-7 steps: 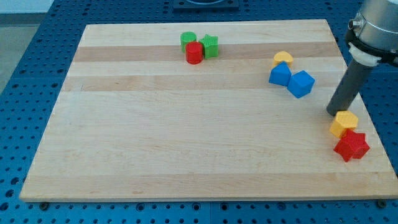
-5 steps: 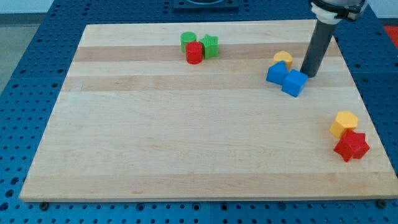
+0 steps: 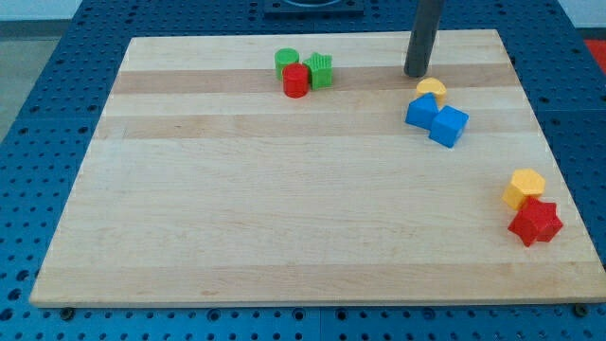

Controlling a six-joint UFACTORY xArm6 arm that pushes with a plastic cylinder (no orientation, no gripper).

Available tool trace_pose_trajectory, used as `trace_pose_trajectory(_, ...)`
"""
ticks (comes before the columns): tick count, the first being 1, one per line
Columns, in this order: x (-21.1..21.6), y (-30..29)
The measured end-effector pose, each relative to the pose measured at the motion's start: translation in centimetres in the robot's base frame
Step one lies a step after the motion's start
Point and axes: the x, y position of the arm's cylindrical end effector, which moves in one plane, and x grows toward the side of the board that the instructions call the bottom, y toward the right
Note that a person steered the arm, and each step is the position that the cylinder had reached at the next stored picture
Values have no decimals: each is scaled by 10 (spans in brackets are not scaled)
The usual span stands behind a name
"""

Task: Move the yellow heart into the blue cube

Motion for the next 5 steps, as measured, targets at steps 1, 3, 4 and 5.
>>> trace_pose_trajectory(1, 3, 0)
trace_pose_trajectory(3, 161, 103)
trace_pose_trajectory(4, 168, 107)
trace_pose_trajectory(5, 168, 107)
